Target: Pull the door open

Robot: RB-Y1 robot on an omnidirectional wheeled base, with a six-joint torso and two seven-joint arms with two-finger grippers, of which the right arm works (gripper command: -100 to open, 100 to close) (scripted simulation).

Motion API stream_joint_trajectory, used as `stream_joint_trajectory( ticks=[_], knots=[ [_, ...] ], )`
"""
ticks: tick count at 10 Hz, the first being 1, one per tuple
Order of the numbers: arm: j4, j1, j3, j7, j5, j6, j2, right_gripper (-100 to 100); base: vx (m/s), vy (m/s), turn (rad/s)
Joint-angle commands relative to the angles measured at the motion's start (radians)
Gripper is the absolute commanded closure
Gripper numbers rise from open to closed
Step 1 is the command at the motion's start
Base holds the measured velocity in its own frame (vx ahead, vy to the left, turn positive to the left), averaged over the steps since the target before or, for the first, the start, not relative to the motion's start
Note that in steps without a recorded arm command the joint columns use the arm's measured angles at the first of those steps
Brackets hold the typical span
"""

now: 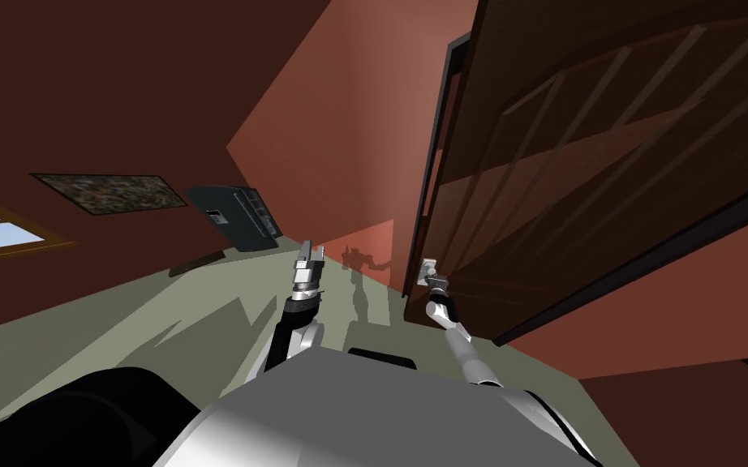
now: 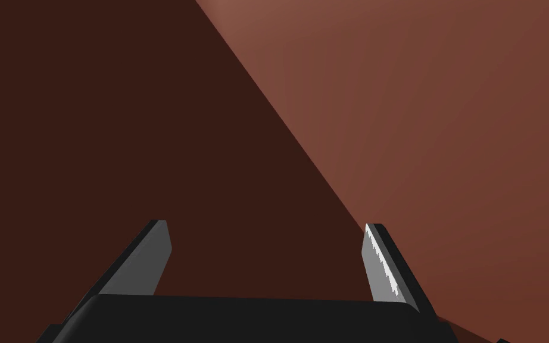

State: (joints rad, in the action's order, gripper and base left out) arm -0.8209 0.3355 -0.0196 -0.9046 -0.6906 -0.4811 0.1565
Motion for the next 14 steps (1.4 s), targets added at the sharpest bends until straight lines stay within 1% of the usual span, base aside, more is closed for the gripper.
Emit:
stream_joint_trajectory(
  ticks=[1,2,3,4,7,8,9,10,12,13,14],
  knots=[
    [-0.012,0.011,0.021,-0.046,-0.017,0.001,-0.018,-100,-0.108,-0.031,0.06],
    [-0.015,0.01,0.023,-0.065,-0.029,0.004,-0.021,-100,-0.107,-0.032,0.045],
    [-0.015,0.01,0.023,-0.065,-0.029,0.004,-0.021,-100,-0.068,-0.032,0.054],
    [-0.021,0.009,0.026,-0.097,-0.048,0.009,-0.026,-100,-0.066,-0.055,0.038],
    [-0.025,0.009,0.028,-0.12,-0.062,0.012,-0.029,-100,-0.053,-0.025,0.019],
    [-0.032,-0.016,0.01,-0.105,-0.064,0.026,-0.016,-100,-0.008,-0.028,-0.048],
    [-0.025,-0.003,-0.006,-0.102,-0.073,0.054,-0.007,-100,0.009,-0.009,-0.134],
    [-0.024,0.01,-0.014,-0.097,-0.079,0.075,-0.004,-100,0.005,0.022,-0.123],
    [-0.022,0.023,-0.023,-0.092,-0.084,0.096,-0.001,-100,0.008,0.048,-0.056],
    [-0.02,0.036,-0.032,-0.087,-0.089,0.117,0.002,-100,0.014,0.046,-0.029],
    [-0.02,0.041,-0.035,-0.085,-0.092,0.126,0.003,-100,0.01,0.046,-0.016]
  ],
)
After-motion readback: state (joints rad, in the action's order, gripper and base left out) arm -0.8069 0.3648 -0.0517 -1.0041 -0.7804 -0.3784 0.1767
